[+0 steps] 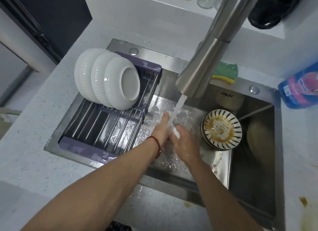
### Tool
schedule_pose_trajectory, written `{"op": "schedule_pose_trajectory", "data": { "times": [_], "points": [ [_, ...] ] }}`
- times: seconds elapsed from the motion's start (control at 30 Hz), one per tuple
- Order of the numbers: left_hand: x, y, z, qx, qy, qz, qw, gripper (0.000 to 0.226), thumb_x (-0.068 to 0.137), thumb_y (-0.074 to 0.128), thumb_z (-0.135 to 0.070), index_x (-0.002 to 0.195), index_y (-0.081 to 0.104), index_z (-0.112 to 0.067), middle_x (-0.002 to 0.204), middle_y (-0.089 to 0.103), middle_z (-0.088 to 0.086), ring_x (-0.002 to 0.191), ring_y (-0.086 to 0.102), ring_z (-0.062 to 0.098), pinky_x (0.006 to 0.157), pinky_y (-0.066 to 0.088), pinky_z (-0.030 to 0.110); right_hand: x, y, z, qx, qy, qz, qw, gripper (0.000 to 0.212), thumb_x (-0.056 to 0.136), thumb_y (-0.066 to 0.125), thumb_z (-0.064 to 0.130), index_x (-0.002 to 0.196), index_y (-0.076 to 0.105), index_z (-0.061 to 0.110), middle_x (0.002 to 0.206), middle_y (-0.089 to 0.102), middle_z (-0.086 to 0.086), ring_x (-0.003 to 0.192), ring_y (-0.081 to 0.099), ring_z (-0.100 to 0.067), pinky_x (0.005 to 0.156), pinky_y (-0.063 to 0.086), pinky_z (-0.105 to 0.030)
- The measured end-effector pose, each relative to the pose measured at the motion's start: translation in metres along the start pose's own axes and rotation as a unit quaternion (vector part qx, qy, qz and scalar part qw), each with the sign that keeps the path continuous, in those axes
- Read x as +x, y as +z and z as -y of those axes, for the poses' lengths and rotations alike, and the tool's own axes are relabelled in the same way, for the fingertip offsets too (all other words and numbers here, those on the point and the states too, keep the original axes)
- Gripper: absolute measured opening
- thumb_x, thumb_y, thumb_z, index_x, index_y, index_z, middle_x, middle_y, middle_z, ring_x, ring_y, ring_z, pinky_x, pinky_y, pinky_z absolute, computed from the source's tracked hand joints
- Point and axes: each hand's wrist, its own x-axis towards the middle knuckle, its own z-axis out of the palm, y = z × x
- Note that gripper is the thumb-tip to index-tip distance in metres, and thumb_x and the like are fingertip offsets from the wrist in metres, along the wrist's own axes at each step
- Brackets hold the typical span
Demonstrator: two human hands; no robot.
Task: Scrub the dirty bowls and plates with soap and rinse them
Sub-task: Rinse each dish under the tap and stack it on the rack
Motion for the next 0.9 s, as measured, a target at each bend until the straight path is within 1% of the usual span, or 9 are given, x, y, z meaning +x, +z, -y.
{"op": "schedule_pose_trajectory", "data": {
  "times": [0.13,0.23,0.3,0.33,0.4,0.5,0.63,0.77,0.9],
  "points": [
    [0.012,-0.023,0.004,-0.027,-0.028,-0.083,0.996,0.048,0.107,0.047,-0.047,0.123,0.059,-0.003,0.100,0.073,0.017,0.081,0.072,0.031,0.070,0.064,0.037,-0.011,-0.001,-0.014,-0.144,-0.187,0.088,0.968,0.020,0.101,0.061,0.031,0.104,0.071,0.013,0.082,0.069,0.000,0.065,0.060,-0.017,0.060,0.044,-0.026],
    [0.010,-0.032,0.015,-0.044,-0.014,-0.078,0.996,0.057,0.107,0.039,-0.054,0.122,0.062,-0.004,0.099,0.075,0.016,0.073,0.072,0.027,0.056,0.059,0.030,-0.006,-0.014,-0.019,-0.143,-0.115,0.167,0.969,0.038,0.108,0.041,0.047,0.131,0.058,0.022,0.113,0.068,0.004,0.098,0.066,-0.016,0.081,0.048,-0.029],
    [0.008,-0.032,0.023,-0.090,-0.007,-0.046,0.995,0.059,0.105,0.038,-0.057,0.123,0.065,-0.008,0.102,0.078,0.016,0.072,0.074,0.024,0.051,0.057,0.028,0.010,-0.014,-0.033,-0.216,-0.010,0.232,0.948,0.063,0.108,0.025,0.055,0.161,0.023,0.021,0.166,0.028,-0.004,0.152,0.028,-0.022,0.119,0.029,-0.038],
    [0.006,-0.031,0.025,-0.103,-0.004,-0.026,0.994,0.060,0.104,0.038,-0.057,0.124,0.066,-0.009,0.105,0.078,0.017,0.075,0.075,0.025,0.053,0.058,0.029,0.019,-0.009,-0.037,-0.258,0.019,0.250,0.933,0.069,0.108,0.020,0.056,0.164,0.004,0.020,0.171,-0.002,-0.004,0.158,0.000,-0.022,0.127,0.010,-0.043],
    [0.004,-0.026,0.026,-0.123,0.004,0.000,0.992,0.060,0.105,0.036,-0.056,0.124,0.067,-0.008,0.110,0.077,0.020,0.091,0.077,0.027,0.068,0.062,0.034,0.035,0.012,-0.032,-0.284,0.037,0.250,0.925,0.069,0.107,0.013,0.057,0.161,-0.015,0.024,0.167,-0.024,-0.006,0.154,-0.022,-0.028,0.127,-0.005,-0.053],
    [0.008,-0.026,0.020,-0.151,0.004,0.032,0.988,0.056,0.106,0.036,-0.054,0.124,0.068,-0.012,0.122,0.074,0.019,0.115,0.072,0.026,0.100,0.057,0.036,0.030,0.032,-0.006,-0.187,0.006,0.268,0.945,0.059,0.107,0.004,0.057,0.160,-0.014,0.037,0.171,-0.007,-0.003,0.155,-0.016,-0.025,0.127,-0.005,-0.053],
    [0.022,-0.030,0.019,-0.158,-0.015,0.005,0.987,0.083,0.094,0.038,-0.075,0.124,0.064,-0.003,0.106,0.072,0.027,0.097,0.073,0.038,0.070,0.064,0.031,-0.008,-0.010,-0.016,-0.223,-0.096,0.329,0.913,0.059,0.108,0.007,0.053,0.164,0.003,0.035,0.172,-0.004,0.008,0.156,-0.014,-0.013,0.128,-0.002,-0.042],
    [0.030,-0.019,0.034,-0.142,-0.003,-0.033,0.989,0.098,0.074,0.052,-0.091,0.137,0.061,-0.016,0.122,0.074,0.017,0.103,0.075,0.036,0.087,0.062,0.055,0.004,-0.032,-0.041,-0.351,0.003,0.257,0.900,0.073,0.104,0.007,0.057,0.162,-0.011,0.017,0.168,-0.022,-0.005,0.155,-0.020,-0.023,0.129,0.003,-0.046],
    [0.009,-0.010,0.025,-0.172,-0.011,0.009,0.985,0.082,0.093,0.032,-0.079,0.131,0.066,-0.015,0.130,0.071,0.015,0.126,0.065,0.030,0.095,0.059,0.039,0.040,0.019,-0.017,-0.309,-0.015,0.160,0.937,0.062,0.109,0.024,0.051,0.162,0.005,0.025,0.170,0.008,-0.008,0.156,0.008,-0.035,0.126,0.014,-0.058]
  ]
}}
